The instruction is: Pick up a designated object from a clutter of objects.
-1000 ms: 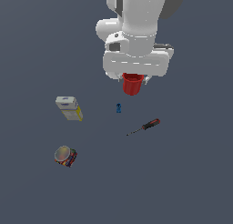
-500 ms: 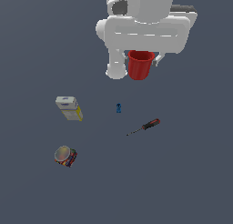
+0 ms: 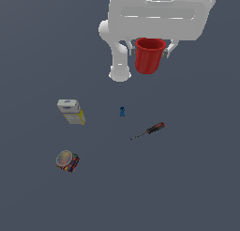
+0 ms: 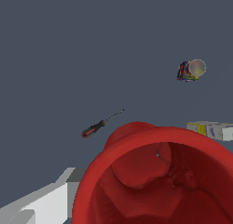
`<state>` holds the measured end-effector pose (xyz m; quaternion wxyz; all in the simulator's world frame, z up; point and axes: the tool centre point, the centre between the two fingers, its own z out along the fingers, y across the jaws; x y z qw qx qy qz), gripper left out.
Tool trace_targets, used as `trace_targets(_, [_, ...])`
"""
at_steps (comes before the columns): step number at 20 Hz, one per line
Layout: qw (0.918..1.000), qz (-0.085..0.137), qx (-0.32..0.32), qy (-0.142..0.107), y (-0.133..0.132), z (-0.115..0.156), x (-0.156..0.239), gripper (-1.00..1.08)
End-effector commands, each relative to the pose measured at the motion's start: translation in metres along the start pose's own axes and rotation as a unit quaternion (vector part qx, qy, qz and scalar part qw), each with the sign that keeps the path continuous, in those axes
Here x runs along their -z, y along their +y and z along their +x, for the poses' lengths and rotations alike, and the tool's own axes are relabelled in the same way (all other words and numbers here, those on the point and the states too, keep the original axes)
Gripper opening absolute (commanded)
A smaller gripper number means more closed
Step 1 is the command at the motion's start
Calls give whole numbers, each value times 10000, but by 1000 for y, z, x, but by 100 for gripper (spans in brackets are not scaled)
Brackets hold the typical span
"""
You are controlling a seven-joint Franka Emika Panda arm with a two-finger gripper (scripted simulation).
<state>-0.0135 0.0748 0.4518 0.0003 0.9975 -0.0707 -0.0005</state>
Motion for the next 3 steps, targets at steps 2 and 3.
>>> trace_targets(2, [10000, 2, 0, 6, -1, 1, 5, -100])
trace_targets(3, [10000, 2, 0, 6, -1, 1, 5, -100])
